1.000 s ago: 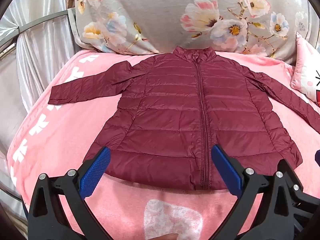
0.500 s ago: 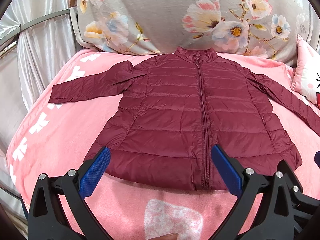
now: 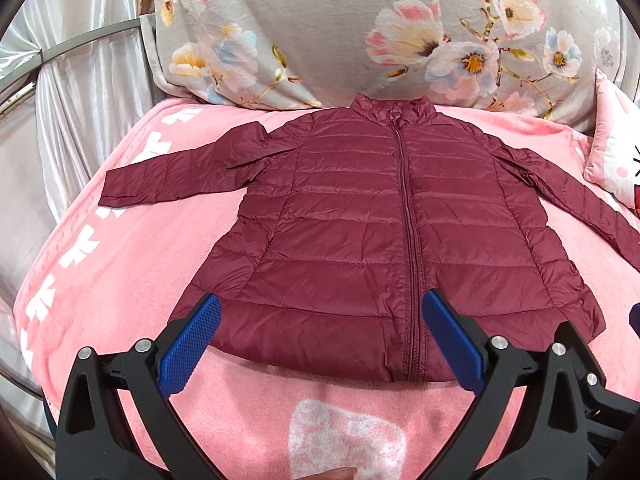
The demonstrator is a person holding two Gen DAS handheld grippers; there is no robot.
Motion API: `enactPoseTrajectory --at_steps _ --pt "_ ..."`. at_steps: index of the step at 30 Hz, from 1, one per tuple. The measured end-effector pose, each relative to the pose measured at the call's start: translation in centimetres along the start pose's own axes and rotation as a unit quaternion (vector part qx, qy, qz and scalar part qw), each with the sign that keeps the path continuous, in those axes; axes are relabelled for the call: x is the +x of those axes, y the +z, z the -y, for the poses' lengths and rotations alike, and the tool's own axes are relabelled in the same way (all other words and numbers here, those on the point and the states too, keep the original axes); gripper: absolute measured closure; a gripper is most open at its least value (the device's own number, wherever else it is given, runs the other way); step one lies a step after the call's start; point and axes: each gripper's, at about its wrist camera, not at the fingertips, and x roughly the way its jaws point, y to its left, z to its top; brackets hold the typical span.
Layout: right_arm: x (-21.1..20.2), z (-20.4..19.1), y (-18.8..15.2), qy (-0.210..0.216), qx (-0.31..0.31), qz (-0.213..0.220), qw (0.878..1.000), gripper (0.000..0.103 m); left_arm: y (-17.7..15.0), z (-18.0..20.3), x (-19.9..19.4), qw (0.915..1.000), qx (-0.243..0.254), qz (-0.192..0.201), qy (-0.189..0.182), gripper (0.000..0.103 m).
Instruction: Fold large clothes
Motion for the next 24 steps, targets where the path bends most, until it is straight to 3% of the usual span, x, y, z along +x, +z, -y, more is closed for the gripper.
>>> enactPoseTrajectory --at_steps 24 --pt "0.22 0.00 -0.07 0.004 0.000 -0.002 1.000 0.005 0.03 -0.56 0.28 0.9999 -0.006 -0.006 -0.005 0.005"
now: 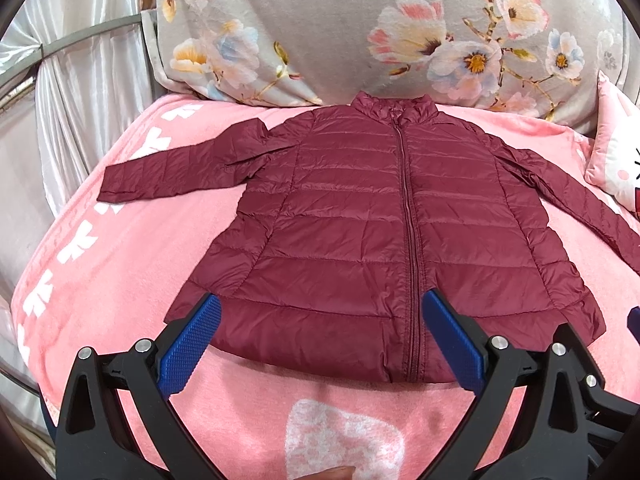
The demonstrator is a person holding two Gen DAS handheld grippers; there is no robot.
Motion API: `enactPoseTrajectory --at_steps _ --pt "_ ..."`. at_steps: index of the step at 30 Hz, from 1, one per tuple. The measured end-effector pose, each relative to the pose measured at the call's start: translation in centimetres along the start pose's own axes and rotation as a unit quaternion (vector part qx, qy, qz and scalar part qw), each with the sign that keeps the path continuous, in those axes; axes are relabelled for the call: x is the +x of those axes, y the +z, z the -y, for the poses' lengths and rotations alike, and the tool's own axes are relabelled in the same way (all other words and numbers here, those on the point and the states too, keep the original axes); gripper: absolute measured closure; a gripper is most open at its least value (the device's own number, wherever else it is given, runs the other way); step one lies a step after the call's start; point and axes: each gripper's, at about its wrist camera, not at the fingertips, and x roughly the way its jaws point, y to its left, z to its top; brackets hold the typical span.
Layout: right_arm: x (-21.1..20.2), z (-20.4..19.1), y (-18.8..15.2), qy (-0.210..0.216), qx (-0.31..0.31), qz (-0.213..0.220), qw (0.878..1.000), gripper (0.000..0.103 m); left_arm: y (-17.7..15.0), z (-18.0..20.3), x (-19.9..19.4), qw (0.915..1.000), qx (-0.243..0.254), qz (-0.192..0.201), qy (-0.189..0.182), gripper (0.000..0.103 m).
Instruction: Fold large clothes
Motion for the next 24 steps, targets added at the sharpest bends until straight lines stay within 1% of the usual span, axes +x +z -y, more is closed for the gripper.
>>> enactPoseTrajectory --at_steps 3,5,9,11,13,17,19,20,22,24 --pt "0.7 0.5 0.1 0.006 0.010 -0.011 1.000 0.005 0.0 -0.5 0.5 0.9998 -0.014 -0.008 -0.010 0.005" --pt "1.4 1.7 0.2 0.005 0.029 -0.018 0.999 0.005 0.1 -0.6 0.8 0.9996 -0.024 -0.007 -0.012 0.005" --pt "3.7 5.8 0.6 -0.006 0.080 -0.033 0.996 0.005 0.2 -0.6 2.1 0.9995 -0.020 -0.022 -0.011 0.005" --pt "5.3 8.6 1.2 -0.022 0.108 -0.037 0.993 0.005 0.1 -0.6 3.1 0.9991 -0.016 -0.038 -0.014 0.005" --pt "6.7 11.6 1.8 -0.048 0.134 -0.036 0.989 0.005 0.0 -0.6 3.8 0.9987 -0.016 -0.046 -0.012 0.005" --pt "9.7 19.1 3.2 -0.105 0.194 -0.024 0.975 0.005 0.1 -0.5 5.6 0.9979 -0.016 -0.062 -0.007 0.005" --pt "11.3 23.3 3.7 -0.126 0.223 -0.023 0.966 0.005 0.2 -0.4 6.2 0.9975 -0.014 -0.067 -0.017 0.005" --pt "12.4 25.6 3.8 -0.133 0.242 -0.026 0.961 0.005 0.3 -0.3 6.5 0.9973 -0.013 -0.069 -0.020 0.005" --pt "14.4 30.1 3.7 -0.132 0.291 -0.033 0.947 0.005 0.3 0.0 6.9 0.9973 -0.009 -0.069 -0.024 0.005" --pt "15.9 33.4 3.5 -0.127 0.337 -0.033 0.932 0.005 0.4 0.4 7.3 0.9974 -0.001 -0.067 -0.025 0.005"
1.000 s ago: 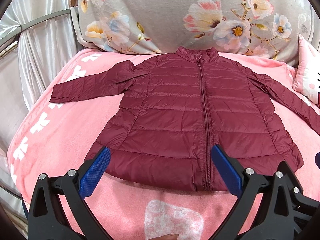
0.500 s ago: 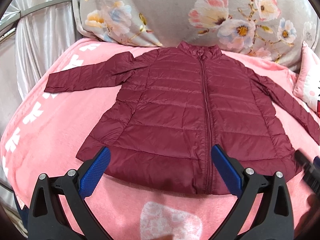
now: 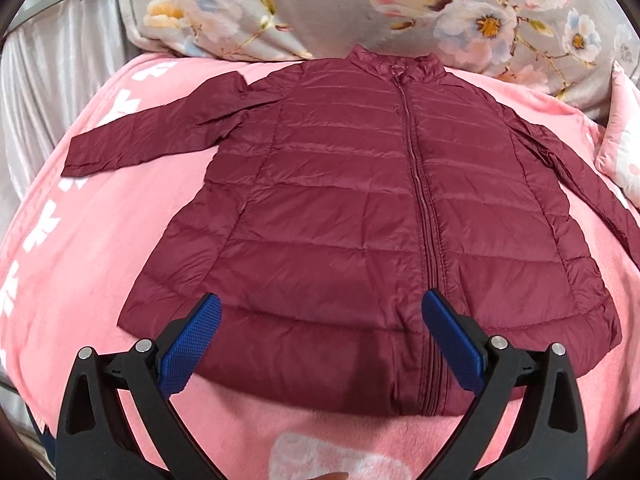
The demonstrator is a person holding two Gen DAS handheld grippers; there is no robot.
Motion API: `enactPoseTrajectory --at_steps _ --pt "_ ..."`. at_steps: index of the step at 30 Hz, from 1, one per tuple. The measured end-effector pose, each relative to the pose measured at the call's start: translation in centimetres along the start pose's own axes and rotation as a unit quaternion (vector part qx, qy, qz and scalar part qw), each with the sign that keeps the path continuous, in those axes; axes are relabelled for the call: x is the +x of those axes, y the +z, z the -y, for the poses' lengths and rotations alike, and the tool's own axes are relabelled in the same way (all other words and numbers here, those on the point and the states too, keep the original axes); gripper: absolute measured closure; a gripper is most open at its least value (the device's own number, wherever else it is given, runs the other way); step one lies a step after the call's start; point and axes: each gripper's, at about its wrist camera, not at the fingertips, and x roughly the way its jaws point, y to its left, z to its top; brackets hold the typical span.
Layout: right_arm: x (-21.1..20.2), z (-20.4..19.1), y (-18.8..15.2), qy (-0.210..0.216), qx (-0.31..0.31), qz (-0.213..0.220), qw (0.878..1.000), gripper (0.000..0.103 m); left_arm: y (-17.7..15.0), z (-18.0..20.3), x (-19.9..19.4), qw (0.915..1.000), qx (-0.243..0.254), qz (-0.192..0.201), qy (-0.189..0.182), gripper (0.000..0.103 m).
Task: Fold large clothes
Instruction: 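Grasp the sleeve cuff nearest the right tool and fold it across the jacket body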
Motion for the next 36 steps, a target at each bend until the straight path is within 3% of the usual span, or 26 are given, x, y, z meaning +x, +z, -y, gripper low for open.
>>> enactPoseTrajectory --at_steps 3,7,10,13,16,18,20,21,24,29,32,36 --pt "2.6 2.8 2.1 0.002 0.058 0.004 0.998 0.005 0.3 0.5 0.8 0.9999 0.009 -0.007 0.000 0.012" --pt "5.7 5.4 3.7 0.002 0.112 -0.003 0.994 0.011 0.4 0.7 1.7 0.9999 0.005 -0.010 0.005 0.014" --pt "6.8 6.3 4.0 0.003 0.132 0.005 0.991 0.015 0.5 1.0 2.2 0.9998 0.009 -0.009 0.014 0.014" --pt "7.3 6.3 4.4 -0.008 0.132 0.011 0.991 0.026 0.6 1.1 2.7 0.9998 0.009 -0.014 0.011 0.014" --pt "7.6 6.4 4.6 -0.010 0.134 0.014 0.991 0.046 0.6 1.3 3.4 0.9994 0.010 -0.032 0.004 0.014" --pt "7.8 6.6 4.5 0.006 0.136 0.011 0.991 0.077 0.4 1.5 3.8 0.9989 0.015 -0.044 0.000 0.014" --pt "8.1 6.5 4.6 0.038 0.141 -0.001 0.989 0.093 0.1 1.6 4.1 0.9984 0.020 -0.053 -0.005 0.013" --pt "8.0 6.2 4.6 0.041 0.141 -0.001 0.989 0.094 0.0 1.6 4.1 0.9984 0.020 -0.053 -0.009 0.013" --pt "6.3 4.0 5.3 0.056 0.115 0.022 0.992 0.095 -0.5 2.0 3.8 0.9983 0.023 -0.053 -0.003 0.010" --pt "1.7 -3.2 6.9 0.123 0.043 0.066 0.989 0.095 -0.6 1.9 3.4 0.9984 0.015 -0.054 0.005 0.008" --pt "-1.5 -9.2 7.3 0.174 -0.019 0.084 0.981 0.095 -0.4 1.0 3.1 0.9987 -0.007 -0.050 -0.003 0.009" --pt "-5.2 -17.9 6.1 0.246 -0.103 0.089 0.960 0.095 0.1 0.5 2.5 0.9997 0.001 -0.024 -0.006 0.009"
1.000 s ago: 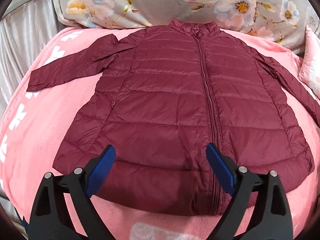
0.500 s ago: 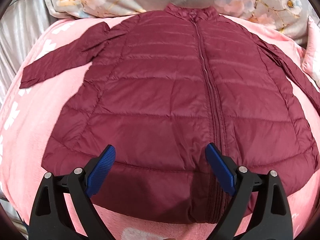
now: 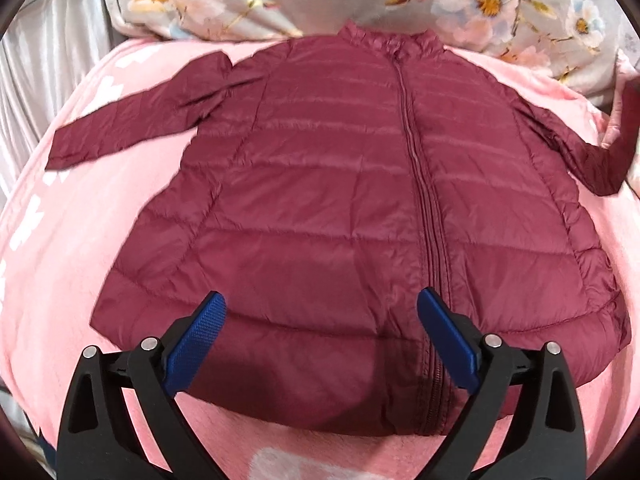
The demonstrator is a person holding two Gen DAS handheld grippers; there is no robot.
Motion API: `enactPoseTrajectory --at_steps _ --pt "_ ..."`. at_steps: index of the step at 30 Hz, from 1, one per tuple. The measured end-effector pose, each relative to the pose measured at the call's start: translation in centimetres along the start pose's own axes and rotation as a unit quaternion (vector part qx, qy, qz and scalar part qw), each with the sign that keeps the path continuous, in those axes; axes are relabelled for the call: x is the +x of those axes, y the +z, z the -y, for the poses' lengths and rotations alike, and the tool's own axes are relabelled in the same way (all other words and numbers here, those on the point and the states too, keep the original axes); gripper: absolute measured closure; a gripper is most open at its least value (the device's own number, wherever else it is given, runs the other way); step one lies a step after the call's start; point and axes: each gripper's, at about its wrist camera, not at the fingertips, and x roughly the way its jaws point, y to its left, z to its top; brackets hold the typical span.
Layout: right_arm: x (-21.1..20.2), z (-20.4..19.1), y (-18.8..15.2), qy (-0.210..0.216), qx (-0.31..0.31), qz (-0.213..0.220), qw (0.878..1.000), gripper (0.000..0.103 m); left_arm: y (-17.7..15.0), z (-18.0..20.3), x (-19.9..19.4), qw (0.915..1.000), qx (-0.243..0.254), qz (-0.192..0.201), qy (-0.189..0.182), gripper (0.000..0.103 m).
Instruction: Fold large clothes
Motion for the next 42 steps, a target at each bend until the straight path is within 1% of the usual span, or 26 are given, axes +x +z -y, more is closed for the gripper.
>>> enactPoseTrajectory --at_steps 1,2,4,5,8,9,10,12,15,17,19,22,24,25,26,27,28,29,30,33,35,37,40,42 --pt "0.3 -1.8 0.0 0.015 -0.013 -0.003 1.000 0.095 0.1 -0.2 -0.1 1.0000 -0.002 0.004 -0.002 0.009" --pt "0.6 -4.4 -0.1 0.040 -0.035 -0.010 0.999 0.095 0.2 -0.5 -0.1 0.9999 -0.007 0.004 -0.008 0.009" --pt "1.5 -9.0 -1.1 0.077 -0.071 -0.027 0.994 0.095 0.7 -1.8 0.1 0.9995 -0.029 0.000 -0.013 0.009" --pt "1.9 -10.6 -1.6 0.089 -0.083 -0.035 0.992 0.095 1.1 -2.5 0.2 0.9992 -0.038 0.000 -0.012 0.009" --pt "3.4 -15.9 -4.5 0.129 -0.122 -0.073 0.981 0.095 2.7 -4.1 0.5 0.9988 -0.048 0.006 0.005 0.009" --pt "3.9 -17.5 -5.8 0.139 -0.134 -0.088 0.977 0.095 4.0 -4.9 0.6 0.9985 -0.049 0.016 0.020 0.009" --pt "4.4 -18.9 -7.4 0.144 -0.149 -0.102 0.973 0.095 4.9 -5.4 0.7 0.9981 -0.049 0.023 0.029 0.009" --pt "5.5 -20.9 -9.8 0.148 -0.172 -0.126 0.966 0.095 7.2 -6.7 0.5 0.9957 -0.058 0.052 0.051 0.009" --pt "6.9 -23.2 -12.8 0.155 -0.183 -0.159 0.958 0.095 9.9 -8.1 0.1 0.9907 -0.067 0.088 0.079 0.009" --pt "7.9 -24.9 -14.6 0.157 -0.194 -0.178 0.952 0.095 11.1 -8.5 0.2 0.9893 -0.068 0.098 0.084 0.009" --pt "8.9 -26.2 -16.1 0.154 -0.208 -0.192 0.947 0.095 12.1 -8.6 0.5 0.9889 -0.076 0.101 0.078 0.009" --pt "10.3 -28.1 -18.6 0.169 -0.218 -0.221 0.936 0.093 13.4 -9.0 1.3 0.9892 -0.091 0.098 0.060 0.009" --pt "10.7 -28.9 -19.6 0.174 -0.225 -0.230 0.931 0.088 14.2 -9.2 1.7 0.9898 -0.097 0.094 0.046 0.009" --pt "10.9 -29.2 -19.9 0.176 -0.230 -0.233 0.928 0.085 14.4 -9.1 1.8 0.9898 -0.098 0.094 0.045 0.009" --pt "10.9 -29.5 -20.3 0.180 -0.235 -0.236 0.925 0.074 14.8 -9.1 2.0 0.9897 -0.099 0.095 0.041 0.009" --pt "10.6 -29.5 -20.4 0.183 -0.239 -0.236 0.924 0.061 15.2 -8.9 2.1 0.9898 -0.099 0.097 0.036 0.009" --pt "10.1 -29.3 -20.4 0.184 -0.240 -0.229 0.925 0.055 15.5 -8.8 2.2 0.9899 -0.100 0.096 0.031 0.009" --pt "9.7 -29.3 -20.3 0.186 -0.241 -0.222 0.926 0.046 15.8 -8.7 2.5 0.9901 -0.102 0.094 0.019 0.009" --pt "9.0 -28.8 -20.0 0.186 -0.240 -0.212 0.929 0.042 16.1 -8.6 2.7 0.9904 -0.104 0.091 0.010 0.009" --pt "7.6 -27.1 -19.0 0.182 -0.225 -0.197 0.937 0.042 16.8 -7.9 4.0 0.9908 -0.111 0.076 -0.015 0.009" --pt "6.7 -25.4 -18.1 0.167 -0.212 -0.189 0.944 0.042 17.0 -7.4 5.1 0.9916 -0.110 0.064 -0.022 0.009" --pt "5.7 -23.1 -17.1 0.156 -0.192 -0.181 0.952 0.042 17.1 -6.8 6.8 0.9927 -0.110 0.042 -0.026 0.009" --pt "4.3 -18.4 -15.3 0.109 -0.164 -0.169 0.966 0.042 17.1 -5.9 9.4 0.9940 -0.104 0.012 -0.031 0.009" --pt "3.8 -15.7 -14.2 0.081 -0.146 -0.164 0.972 0.042 17.0 -5.3 11.1 0.9948 -0.096 -0.007 -0.033 0.009"
